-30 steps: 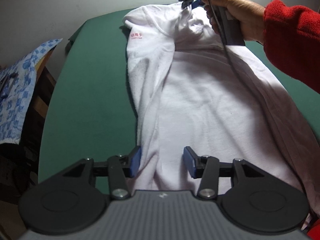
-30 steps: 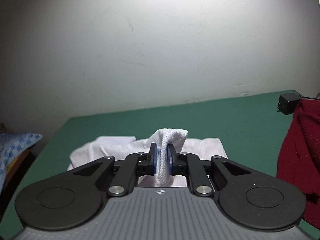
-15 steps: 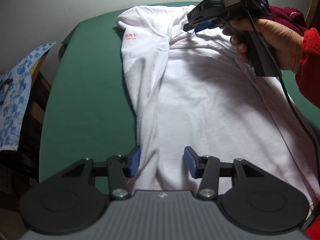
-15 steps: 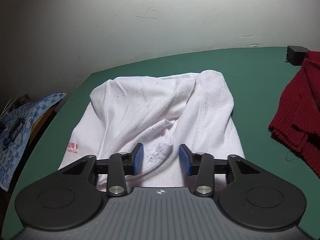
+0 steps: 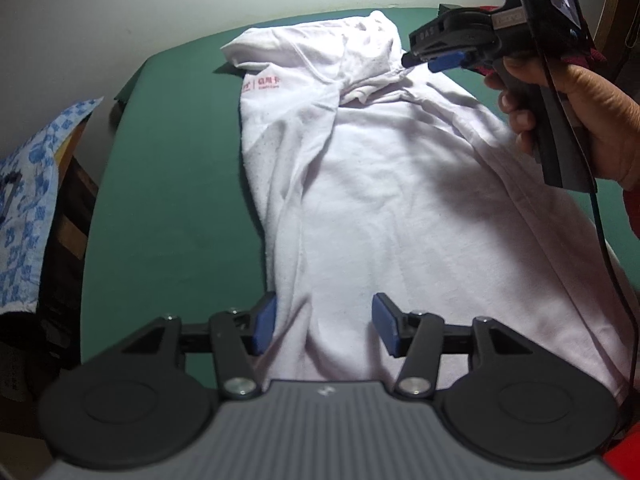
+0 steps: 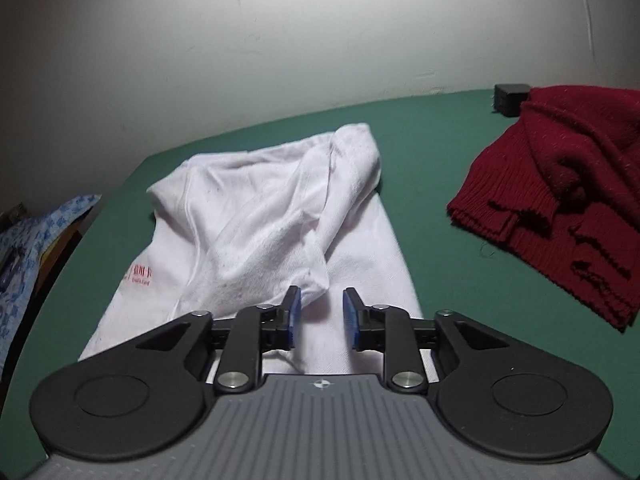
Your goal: Fold clothes
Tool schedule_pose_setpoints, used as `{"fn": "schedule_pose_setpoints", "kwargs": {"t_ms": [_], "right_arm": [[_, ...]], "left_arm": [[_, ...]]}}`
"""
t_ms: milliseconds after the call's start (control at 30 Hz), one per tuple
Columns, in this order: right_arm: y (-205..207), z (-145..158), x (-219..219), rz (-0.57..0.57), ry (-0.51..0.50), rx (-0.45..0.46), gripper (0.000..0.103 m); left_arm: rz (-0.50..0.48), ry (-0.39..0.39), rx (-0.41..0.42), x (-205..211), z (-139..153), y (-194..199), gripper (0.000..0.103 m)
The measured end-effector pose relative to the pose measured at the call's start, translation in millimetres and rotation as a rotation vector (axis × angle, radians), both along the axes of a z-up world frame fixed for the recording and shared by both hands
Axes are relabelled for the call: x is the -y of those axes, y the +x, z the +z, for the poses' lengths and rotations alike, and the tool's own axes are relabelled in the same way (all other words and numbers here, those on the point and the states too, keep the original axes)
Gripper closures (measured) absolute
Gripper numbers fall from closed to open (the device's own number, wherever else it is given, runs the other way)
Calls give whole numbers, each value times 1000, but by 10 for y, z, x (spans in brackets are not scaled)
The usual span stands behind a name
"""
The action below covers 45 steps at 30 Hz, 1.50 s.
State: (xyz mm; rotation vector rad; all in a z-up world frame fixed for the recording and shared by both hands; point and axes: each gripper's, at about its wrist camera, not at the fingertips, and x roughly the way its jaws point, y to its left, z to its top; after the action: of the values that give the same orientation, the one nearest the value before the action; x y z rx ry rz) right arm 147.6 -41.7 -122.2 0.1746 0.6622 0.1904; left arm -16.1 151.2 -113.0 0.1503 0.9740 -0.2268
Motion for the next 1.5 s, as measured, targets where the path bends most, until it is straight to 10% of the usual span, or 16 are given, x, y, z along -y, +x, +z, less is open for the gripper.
{"fn": "schedule_pose_setpoints", "kwargs": {"t_ms": [167, 267, 600, 700, 767, 867, 1200, 1500], "right_arm": [[119, -8, -53, 57, 29, -10, 71], [287, -141, -71, 15, -18, -103, 98], [602, 81, -365, 109, -90, 40, 86], [906, 37, -392, 43, -135, 25, 57], [1127, -75, -346, 35, -76, -75, 63], [1238, -127, -318, 38, 21, -69, 97], [1210, -97, -489, 75, -113, 2, 95], [1207, 64, -195, 8, -12, 37, 97]], "left_arm": [[-4, 17, -18, -1, -64, -50, 46], [-18, 16, -13, -1, -44, -97, 45], [23, 1, -34, -65, -72, -123, 40], [38, 3, -39, -68, -85, -114, 37], [53, -4, -43, -81, -93, -113, 35], [66, -12, -49, -99, -98, -100, 33], [58, -8, -59, -102, -97, -70, 30], [26, -12, -61, -75, -99, -60, 29]]}}
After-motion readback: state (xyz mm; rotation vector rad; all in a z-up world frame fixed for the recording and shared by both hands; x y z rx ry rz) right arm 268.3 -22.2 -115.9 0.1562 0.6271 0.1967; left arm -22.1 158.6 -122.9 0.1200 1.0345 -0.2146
